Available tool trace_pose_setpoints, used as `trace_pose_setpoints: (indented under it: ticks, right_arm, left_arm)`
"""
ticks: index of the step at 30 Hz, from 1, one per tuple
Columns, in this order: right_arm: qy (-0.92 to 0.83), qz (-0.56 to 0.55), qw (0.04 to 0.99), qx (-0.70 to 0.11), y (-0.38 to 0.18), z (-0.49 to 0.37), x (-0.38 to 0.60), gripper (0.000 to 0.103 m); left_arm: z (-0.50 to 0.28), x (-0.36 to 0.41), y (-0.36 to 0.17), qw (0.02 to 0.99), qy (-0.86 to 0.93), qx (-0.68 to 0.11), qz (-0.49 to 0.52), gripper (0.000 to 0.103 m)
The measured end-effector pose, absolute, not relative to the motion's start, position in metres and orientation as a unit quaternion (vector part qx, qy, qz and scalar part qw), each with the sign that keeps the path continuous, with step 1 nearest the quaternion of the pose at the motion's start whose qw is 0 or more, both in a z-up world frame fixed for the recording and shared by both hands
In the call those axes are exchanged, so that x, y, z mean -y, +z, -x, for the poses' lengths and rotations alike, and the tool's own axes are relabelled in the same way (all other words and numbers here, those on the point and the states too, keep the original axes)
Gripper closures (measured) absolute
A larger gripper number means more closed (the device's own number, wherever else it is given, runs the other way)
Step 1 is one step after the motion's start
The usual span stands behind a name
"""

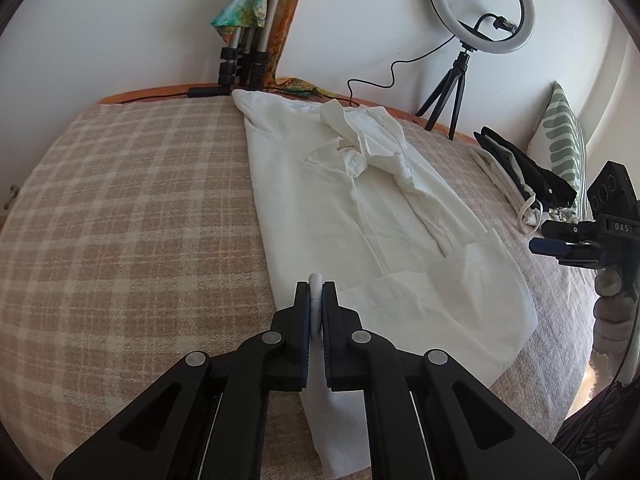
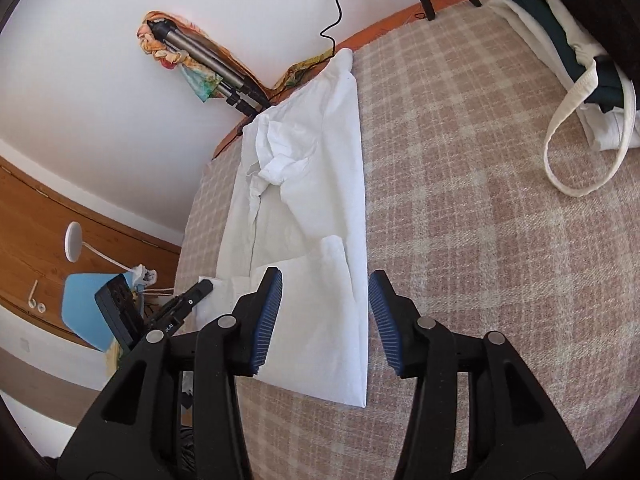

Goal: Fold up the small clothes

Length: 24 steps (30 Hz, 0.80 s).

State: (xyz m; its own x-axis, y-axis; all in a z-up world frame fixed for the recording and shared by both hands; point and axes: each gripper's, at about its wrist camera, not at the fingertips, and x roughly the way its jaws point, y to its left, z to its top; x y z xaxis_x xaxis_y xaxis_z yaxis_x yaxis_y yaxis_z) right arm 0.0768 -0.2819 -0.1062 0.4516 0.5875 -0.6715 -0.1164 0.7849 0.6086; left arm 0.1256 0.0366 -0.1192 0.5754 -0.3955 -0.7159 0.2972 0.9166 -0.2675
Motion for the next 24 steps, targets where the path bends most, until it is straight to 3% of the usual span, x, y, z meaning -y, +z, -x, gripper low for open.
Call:
trace_pose_setpoints:
  ticks: [4, 9, 10, 11, 12, 13, 24]
  right_arm:
    - [0.218, -0.190, 0.822, -0.492, -0.114, -0.080, 0.260, 0.065]
    - [0.202, -0.113, 0.843, -0.486, -0.115, -0.083, 0.241, 0.067]
    - [0.201, -0.106, 0.843, -0.487, -0.116, -0.084, 0.239, 0.072]
    - [0.200, -0.102, 0.843, -0.489, -0.117, -0.085, 0.237, 0.085]
    - [0.200, -0.098, 0.842, -0.492, -0.119, -0.086, 0.236, 0.093]
    - [0.197, -0.092, 0.842, -0.495, -0.120, -0.087, 0.233, 0.095]
    - [0.189, -0.055, 0.843, -0.500, -0.125, -0.082, 0.227, 0.095]
  left_arm:
    - [-0.125, -0.032, -0.116, 0.888, -0.198, -0.412, 0.051, 0.099]
    - [-0.126, -0.031, -0.118, 0.886, -0.198, -0.417, 0.053, 0.099]
    - [-0.126, -0.031, -0.119, 0.886, -0.197, -0.417, 0.052, 0.099]
    - [-0.126, -0.031, -0.119, 0.885, -0.197, -0.418, 0.052, 0.099]
    - [-0.127, -0.031, -0.119, 0.885, -0.197, -0.418, 0.052, 0.099]
    - [-0.127, -0.032, -0.119, 0.885, -0.196, -0.418, 0.053, 0.099]
    - [-0.128, -0.030, -0.120, 0.884, -0.199, -0.419, 0.055, 0.099]
